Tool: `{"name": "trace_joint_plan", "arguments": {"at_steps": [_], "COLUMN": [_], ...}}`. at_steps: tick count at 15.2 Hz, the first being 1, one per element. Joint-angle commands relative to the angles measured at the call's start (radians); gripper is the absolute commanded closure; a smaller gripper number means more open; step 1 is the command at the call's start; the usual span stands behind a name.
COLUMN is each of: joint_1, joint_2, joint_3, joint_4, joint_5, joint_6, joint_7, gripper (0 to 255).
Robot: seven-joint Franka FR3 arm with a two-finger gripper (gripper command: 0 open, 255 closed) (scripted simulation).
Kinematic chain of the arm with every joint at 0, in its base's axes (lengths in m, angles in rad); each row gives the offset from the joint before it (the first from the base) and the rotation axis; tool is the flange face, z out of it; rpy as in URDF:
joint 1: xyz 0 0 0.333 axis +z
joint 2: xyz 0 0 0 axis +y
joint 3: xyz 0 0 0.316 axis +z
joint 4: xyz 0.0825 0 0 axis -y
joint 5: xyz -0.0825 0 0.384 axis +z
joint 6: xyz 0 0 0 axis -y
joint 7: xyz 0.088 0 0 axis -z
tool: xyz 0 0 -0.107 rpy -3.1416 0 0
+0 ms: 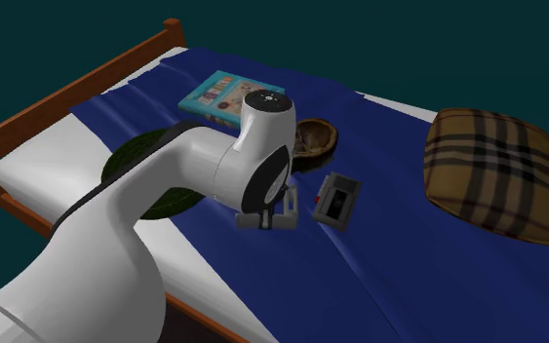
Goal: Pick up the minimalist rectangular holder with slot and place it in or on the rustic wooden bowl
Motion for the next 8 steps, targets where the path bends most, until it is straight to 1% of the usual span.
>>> {"name": "trace_joint_plan", "arguments": {"at_steps": [1,8], "joint_1": [0.001,0.006], "joint_2": [-0.003,-0.009], "joint_3": [0.005,0.019], "joint_4": [0.022,0.111], "joint_5": [0.002,0.011], "joint_6": [-0.025,-0.12], "joint_7": [0.001,0.001], "gripper": [255,255]}}
